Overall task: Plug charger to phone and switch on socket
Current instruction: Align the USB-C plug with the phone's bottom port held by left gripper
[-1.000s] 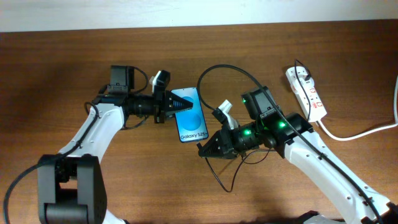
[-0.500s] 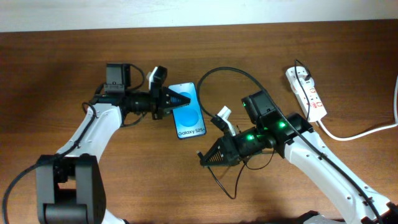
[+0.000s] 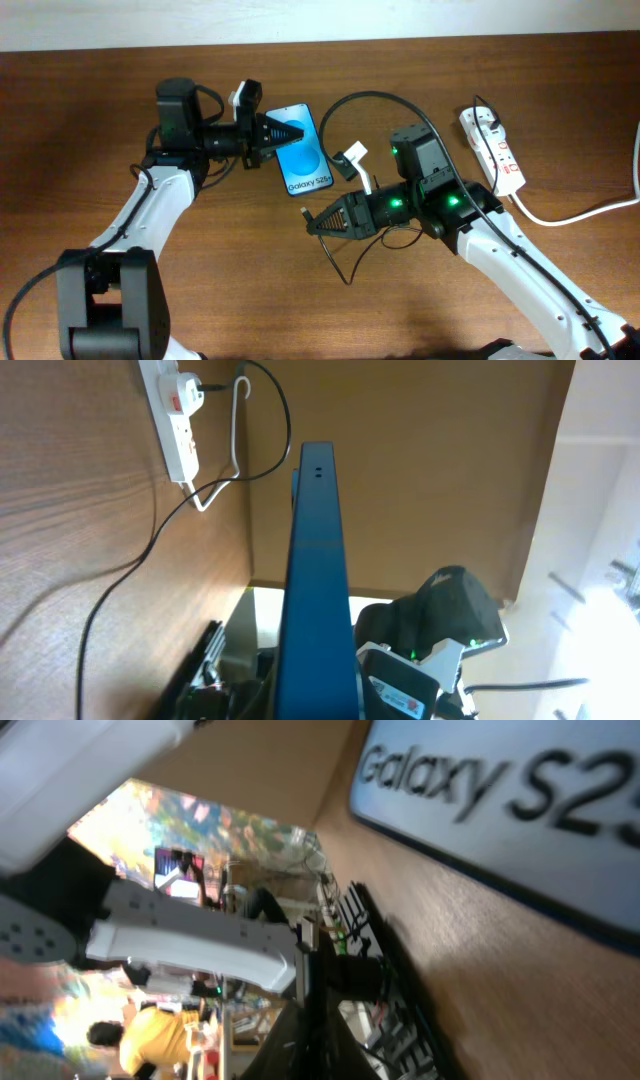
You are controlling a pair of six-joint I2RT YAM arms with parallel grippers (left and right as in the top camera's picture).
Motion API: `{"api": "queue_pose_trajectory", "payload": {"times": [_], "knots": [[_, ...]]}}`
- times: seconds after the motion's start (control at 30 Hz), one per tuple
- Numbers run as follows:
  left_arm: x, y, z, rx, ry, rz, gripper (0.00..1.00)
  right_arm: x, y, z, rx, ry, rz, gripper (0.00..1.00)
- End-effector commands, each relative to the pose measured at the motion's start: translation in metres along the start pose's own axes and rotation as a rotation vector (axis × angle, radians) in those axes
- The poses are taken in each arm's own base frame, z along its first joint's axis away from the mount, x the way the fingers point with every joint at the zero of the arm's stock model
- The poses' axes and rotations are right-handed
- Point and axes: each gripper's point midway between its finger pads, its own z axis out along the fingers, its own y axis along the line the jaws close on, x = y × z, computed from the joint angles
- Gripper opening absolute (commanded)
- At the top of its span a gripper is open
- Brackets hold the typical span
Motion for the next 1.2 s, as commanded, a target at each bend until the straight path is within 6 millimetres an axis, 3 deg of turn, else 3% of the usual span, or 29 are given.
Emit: {"api": "queue_pose_trajectory", "payload": {"times": [0.0,0.37,0.8,1.17], "knots": [[0.0,-0.012,-0.001,0.013,0.009,-0.089,0.0,-0.004,-0.004,0.0,0.037,-0.027,0.075,0.04],[0.004,-0.019,-0.002,0.033,0.043,-0.028,0.0,-0.017,-0.003,-0.023,-0.01,-0.073,0.103,0.04],[0.008,-0.019,0.012,0.024,0.05,0.007,0.0,-0.016,0.0,-0.022,-0.027,-0.063,0.107,0.04],[0.008,-0.019,0.013,0.024,0.049,0.007,0.0,-0.019,0.002,-0.022,-0.031,-0.07,0.116,0.04]]}}
